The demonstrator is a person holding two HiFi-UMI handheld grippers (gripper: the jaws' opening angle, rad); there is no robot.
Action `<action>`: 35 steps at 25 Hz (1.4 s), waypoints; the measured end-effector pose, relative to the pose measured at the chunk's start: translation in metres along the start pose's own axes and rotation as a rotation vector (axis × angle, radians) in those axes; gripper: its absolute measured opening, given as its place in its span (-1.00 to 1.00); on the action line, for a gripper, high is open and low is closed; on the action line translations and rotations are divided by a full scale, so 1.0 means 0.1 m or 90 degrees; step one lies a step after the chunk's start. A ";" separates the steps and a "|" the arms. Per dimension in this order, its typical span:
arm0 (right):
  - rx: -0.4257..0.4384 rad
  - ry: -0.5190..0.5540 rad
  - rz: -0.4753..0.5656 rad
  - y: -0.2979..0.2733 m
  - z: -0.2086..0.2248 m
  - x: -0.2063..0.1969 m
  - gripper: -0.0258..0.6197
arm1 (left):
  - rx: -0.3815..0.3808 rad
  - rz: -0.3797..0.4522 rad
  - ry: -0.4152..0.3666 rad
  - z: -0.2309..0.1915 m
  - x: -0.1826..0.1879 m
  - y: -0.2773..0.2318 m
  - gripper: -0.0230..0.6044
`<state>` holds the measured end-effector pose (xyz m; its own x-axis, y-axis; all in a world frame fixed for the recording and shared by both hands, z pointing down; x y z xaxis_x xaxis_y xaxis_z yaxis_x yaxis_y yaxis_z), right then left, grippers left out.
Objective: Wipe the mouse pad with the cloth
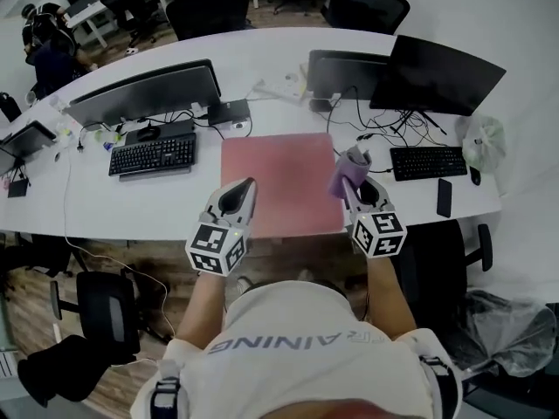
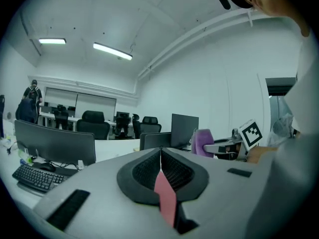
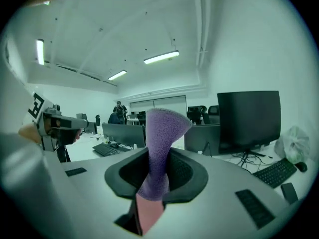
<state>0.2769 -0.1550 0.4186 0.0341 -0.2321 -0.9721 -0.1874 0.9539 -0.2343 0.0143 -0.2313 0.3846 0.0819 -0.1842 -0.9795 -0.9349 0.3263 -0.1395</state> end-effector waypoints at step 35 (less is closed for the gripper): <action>0.101 0.049 0.062 -0.14 -1.45 0.65 -0.62 | 0.112 0.066 -0.005 -0.65 0.21 1.19 -0.82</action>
Point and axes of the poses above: the fingertips, and each gripper's own axes: y backward along the fingers, z to its right, x out of its top, the point moved 6 cm from there along y, backward along the fingers, and after that the axes turned 15 degrees about -x, right-handed, at the moved point
